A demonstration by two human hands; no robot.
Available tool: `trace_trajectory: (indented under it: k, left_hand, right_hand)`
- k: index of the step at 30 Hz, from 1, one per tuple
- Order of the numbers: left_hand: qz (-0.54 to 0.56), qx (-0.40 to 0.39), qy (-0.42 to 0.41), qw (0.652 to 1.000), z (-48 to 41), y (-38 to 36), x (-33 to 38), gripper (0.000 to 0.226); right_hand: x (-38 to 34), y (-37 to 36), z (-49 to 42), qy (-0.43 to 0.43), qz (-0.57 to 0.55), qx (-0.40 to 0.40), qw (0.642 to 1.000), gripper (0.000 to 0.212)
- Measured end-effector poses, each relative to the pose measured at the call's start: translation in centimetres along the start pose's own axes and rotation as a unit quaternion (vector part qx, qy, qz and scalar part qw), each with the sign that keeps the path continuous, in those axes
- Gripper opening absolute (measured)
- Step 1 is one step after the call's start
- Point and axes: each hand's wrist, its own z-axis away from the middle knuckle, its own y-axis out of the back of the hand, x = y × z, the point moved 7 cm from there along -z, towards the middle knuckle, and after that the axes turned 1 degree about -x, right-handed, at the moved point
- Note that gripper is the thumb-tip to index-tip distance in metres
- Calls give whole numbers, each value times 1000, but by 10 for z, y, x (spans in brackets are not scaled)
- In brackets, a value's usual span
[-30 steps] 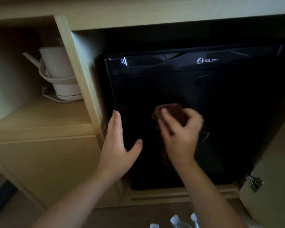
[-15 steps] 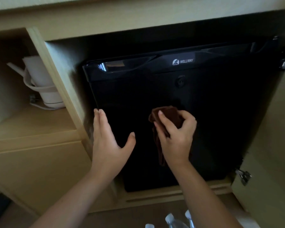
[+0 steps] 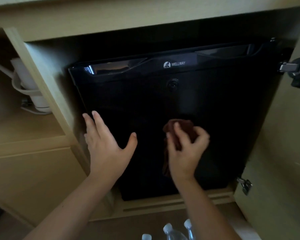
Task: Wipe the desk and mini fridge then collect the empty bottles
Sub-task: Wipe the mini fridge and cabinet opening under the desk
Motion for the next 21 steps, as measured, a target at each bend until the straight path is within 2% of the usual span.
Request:
trace_trajectory:
  k: [3, 5, 7, 9, 13, 15, 19, 21]
  left_hand:
    - [-72, 44, -91, 992, 2, 1, 26, 93]
    - [-127, 35, -179, 975, 4, -8, 55, 83]
    - [-168, 18, -254, 952, 2, -20, 83, 76]
    - [-188, 11, -303, 934, -2, -28, 107, 73]
    - [-221, 19, -332, 917, -16, -29, 131, 74]
    - [-233, 14, -331, 914, -22, -30, 133, 76]
    - [-256, 9, -328, 909, -25, -35, 126, 79]
    - [-258, 10, -335, 906, -23, -38, 125, 79]
  right_hand:
    - [-5, -3, 0, 51, 5, -46, 998, 32]
    - [9, 11, -17, 44, 7, -34, 998, 30]
    - [33, 32, -38, -33, -26, 26, 999, 31]
    - [56, 52, -52, -129, -67, 105, 984, 31]
    - [79, 64, -59, -293, -184, 235, 908, 27]
    - [72, 64, -69, -322, -207, 263, 886, 26]
    - [45, 63, -111, -234, -156, 215, 935, 29]
    - [49, 63, -108, -227, -139, 217, 939, 31]
